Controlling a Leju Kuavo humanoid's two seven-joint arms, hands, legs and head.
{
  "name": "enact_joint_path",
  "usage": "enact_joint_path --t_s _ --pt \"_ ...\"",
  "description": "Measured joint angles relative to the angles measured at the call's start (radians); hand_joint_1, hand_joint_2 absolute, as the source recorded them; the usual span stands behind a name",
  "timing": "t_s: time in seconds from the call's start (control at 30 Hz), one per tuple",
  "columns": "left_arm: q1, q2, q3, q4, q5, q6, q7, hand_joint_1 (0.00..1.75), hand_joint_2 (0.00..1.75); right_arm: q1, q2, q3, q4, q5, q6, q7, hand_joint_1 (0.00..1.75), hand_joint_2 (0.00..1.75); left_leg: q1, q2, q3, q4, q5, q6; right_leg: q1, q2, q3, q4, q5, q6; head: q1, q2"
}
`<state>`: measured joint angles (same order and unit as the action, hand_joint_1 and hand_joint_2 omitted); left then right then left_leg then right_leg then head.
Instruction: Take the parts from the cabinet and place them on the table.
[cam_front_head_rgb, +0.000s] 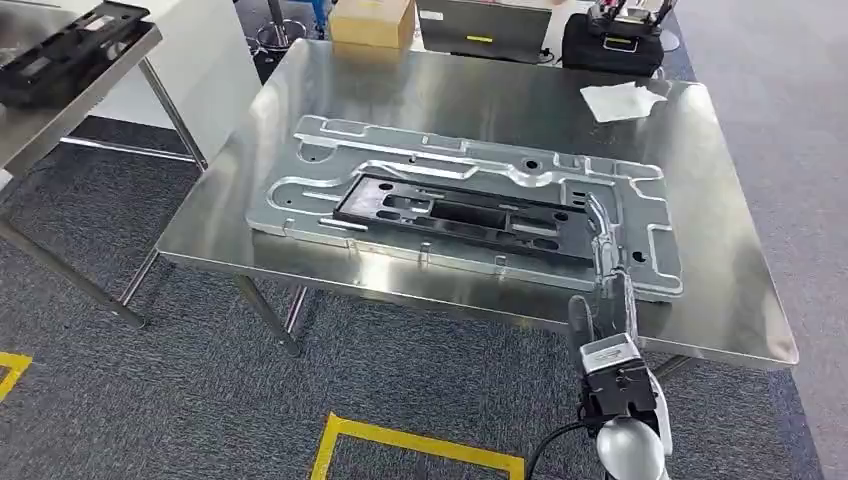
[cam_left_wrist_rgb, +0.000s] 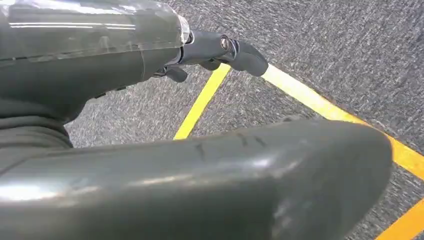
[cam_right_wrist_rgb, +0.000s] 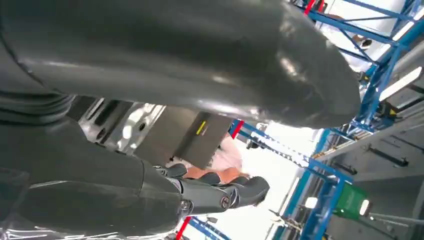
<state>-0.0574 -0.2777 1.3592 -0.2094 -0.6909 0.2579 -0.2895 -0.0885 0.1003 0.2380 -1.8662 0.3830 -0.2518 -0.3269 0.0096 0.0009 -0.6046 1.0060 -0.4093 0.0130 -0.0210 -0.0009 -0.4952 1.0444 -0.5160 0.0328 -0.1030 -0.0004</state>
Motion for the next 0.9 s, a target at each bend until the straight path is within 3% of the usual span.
enact_joint_path --t_s 0.03,0.13,0.17,0.2,0.23,0.3,0.33,0.37,0.4,0.47,0.5,0.53,0.57,0.67,0.7,0.73,0.77,0.8,0.83,0.87,0.9 --pt "0.0 0.0 0.0 -0.001 0.0 -0.002 -0.001 0.0 0.0 0.001 0.0 -0.003 -0.003 0.009 -0.002 0.0 0.0 0.0 -0.005 -0.001 -0.009 0.008 0.004 -0.007 0.009 0.004 0.026 -0.052 -0.019 -0.007 0.0 0.0" --pt "0.001 0.0 0.001 -0.003 0.003 -0.013 -0.004 0.0 0.0 0.026 0.0 -0.018 0.001 0.048 -0.021 0.012 0.0 0.0 -0.004 -0.002 -0.012 0.002 0.025 -0.024 0.014 0.006 0.008 -0.044 -0.009 -0.025 0.0 0.0" --pt "0.003 0.0 0.002 -0.004 0.007 -0.016 -0.008 0.0 0.0 0.038 0.001 -0.025 0.009 0.068 -0.032 0.018 0.0 0.0 -0.007 -0.006 -0.015 0.003 0.03 -0.032 0.006 0.003 0.0 -0.053 0.003 -0.039 0.0 0.0" --pt "0.002 0.0 0.005 -0.005 0.009 -0.018 -0.01 0.0 0.0 0.044 0.002 -0.033 0.025 0.095 -0.044 0.022 0.0 0.0 0.0 -0.006 -0.026 0.018 0.001 -0.035 0.005 -0.005 -0.005 -0.054 0.014 -0.049 0.0 0.0" --pt "0.002 0.0 0.007 -0.005 0.01 -0.021 -0.011 0.0 0.0 0.052 0.005 -0.046 0.048 0.113 -0.052 0.026 0.0 0.0 0.0 -0.005 -0.045 0.066 -0.062 -0.037 0.005 -0.004 -0.019 -0.054 0.025 -0.058 0.0 0.0" --pt "0.002 0.0 0.009 -0.005 0.011 -0.024 -0.012 0.0 0.0 0.071 0.011 -0.071 0.096 0.116 -0.053 0.029 0.0 0.0 0.001 -0.004 -0.081 0.209 -0.168 -0.041 0.01 -0.01 -0.044 -0.052 0.043 -0.063 0.0 0.0" --pt "0.002 0.0 0.01 -0.005 0.011 -0.023 -0.012 0.0 0.0 0.078 0.013 -0.083 0.131 0.12 -0.054 0.024 0.0 0.0 0.001 -0.004 -0.094 0.275 -0.193 -0.043 0.013 -0.017 -0.057 -0.05 0.051 -0.065 0.0 0.0" --pt "0.002 0.0 0.01 -0.005 0.011 -0.019 -0.009 0.0 0.0 0.083 0.015 -0.092 0.166 0.128 -0.056 0.018 0.0 0.0 0.001 -0.004 -0.093 0.311 -0.188 -0.044 0.016 -0.021 -0.071 -0.047 0.06 -0.065 0.0 0.0" --pt "0.002 0.0 0.011 -0.005 0.011 -0.013 -0.008 0.0 0.0 0.087 0.016 -0.099 0.203 0.135 -0.06 0.011 0.0 0.0 0.001 -0.004 -0.068 0.298 -0.157 -0.041 0.018 -0.028 -0.085 -0.043 0.067 -0.065 0.0 0.0" --pt "0.001 0.0 0.012 -0.005 0.011 -0.008 -0.007 0.0 0.0 0.089 0.016 -0.109 0.255 0.14 -0.065 -0.001 0.0 0.0 -0.001 0.005 0.032 0.165 -0.087 -0.03 0.023 -0.042 -0.108 -0.034 0.078 -0.063 0.0 0.0" --pt "-0.001 0.0 0.012 -0.005 0.011 -0.006 -0.007 0.0 0.0 0.089 0.018 -0.114 0.276 0.14 -0.069 -0.004 0.0 0.0 -0.006 0.031 0.095 0.075 -0.081 -0.021 0.024 -0.048 -0.113 -0.03 0.083 -0.061 0.0 0.0" --pt "-0.004 0.0 0.012 -0.006 0.011 -0.004 -0.007 0.0 0.0 0.09 0.019 -0.117 0.291 0.146 -0.071 -0.004 0.0 0.0 -0.017 0.075 0.14 -0.006 -0.119 -0.012 0.028 -0.057 -0.117 -0.028 0.087 -0.056 0.0 0.0" --pt "-0.006 -0.002 0.012 -0.006 0.01 0.002 -0.006 0.0 0.0 0.089 0.019 -0.12 0.31 0.168 -0.076 0.004 0.0 0.0 -0.023 0.073 0.15 -0.022 -0.116 -0.006 0.026 -0.068 -0.115 -0.031 0.094 -0.049 0.0 0.0" --pt "-0.002 -0.008 0.013 -0.006 0.007 0.026 -0.003 0.0 0.0 0.078 0.022 -0.121 0.39 0.258 -0.105 0.033 0.0 0.0 -0.023 0.042 0.127 -0.034 -0.088 0.015 0.022 -0.097 -0.114 -0.037 0.116 -0.033 -0.001 0.0" --pt "-0.003 -0.012 0.014 -0.006 0.005 0.032 -0.003 0.0 0.0 0.071 0.022 -0.121 0.427 0.282 -0.12 0.038 0.0 0.0 -0.016 0.038 0.121 -0.041 -0.071 0.022 0.018 -0.073 -0.119 -0.027 0.097 -0.023 -0.001 0.0" --pt "-0.004 -0.014 0.014 -0.006 0.001 0.04 -0.003 0.0 0.0 0.065 0.022 -0.12 0.468 0.31 -0.139 0.043 0.0 0.0 -0.016 0.029 0.105 -0.041 -0.059 0.029 0.018 -0.036 -0.133 0.002 0.043 -0.017 -0.001 0.0" --pt "-0.004 -0.015 0.013 -0.006 -0.001 0.044 -0.003 0.0 0.0 0.06 0.022 -0.12 0.517 0.329 -0.156 0.047 0.0 0.0 -0.016 0.022 0.091 -0.04 -0.046 0.034 0.015 -0.016 -0.151 0.064 -0.023 -0.014 -0.001 0.0" --pt "-0.005 -0.017 0.013 -0.006 -0.002 0.047 -0.003 0.0 0.0 0.054 0.022 -0.12 0.571 0.33 -0.166 0.047 0.0 0.0 -0.016 0.011 0.073 -0.039 -0.032 0.035 0.014 -0.008 -0.171 0.146 -0.081 -0.011 -0.001 0.0" --pt "-0.005 -0.017 0.013 -0.006 -0.004 0.049 -0.003 0.0 0.0 0.049 0.022 -0.12 0.62 0.332 -0.175 0.045 0.0 0.0 -0.016 0.0 0.056 -0.037 -0.02 0.034 0.014 -0.006 -0.186 0.215 -0.112 -0.01 -0.001 0.0" --pt "-0.004 -0.016 0.013 -0.006 -0.004 0.051 -0.003 0.0 0.0 0.045 0.022 -0.119 0.668 0.337 -0.187 0.041 0.0 0.0 -0.016 -0.011 0.039 -0.034 -0.008 0.033 0.013 -0.006 -0.189 0.258 -0.112 -0.008 -0.001 0.0" --pt "-0.003 -0.017 0.013 -0.006 -0.006 0.053 -0.003 0.0 0.0 0.039 0.022 -0.118 0.711 0.34 -0.198 0.039 0.0 0.0 -0.016 -0.021 0.022 -0.03 0.002 0.031 0.011 -0.006 -0.173 0.26 -0.087 -0.008 -0.001 0.0"
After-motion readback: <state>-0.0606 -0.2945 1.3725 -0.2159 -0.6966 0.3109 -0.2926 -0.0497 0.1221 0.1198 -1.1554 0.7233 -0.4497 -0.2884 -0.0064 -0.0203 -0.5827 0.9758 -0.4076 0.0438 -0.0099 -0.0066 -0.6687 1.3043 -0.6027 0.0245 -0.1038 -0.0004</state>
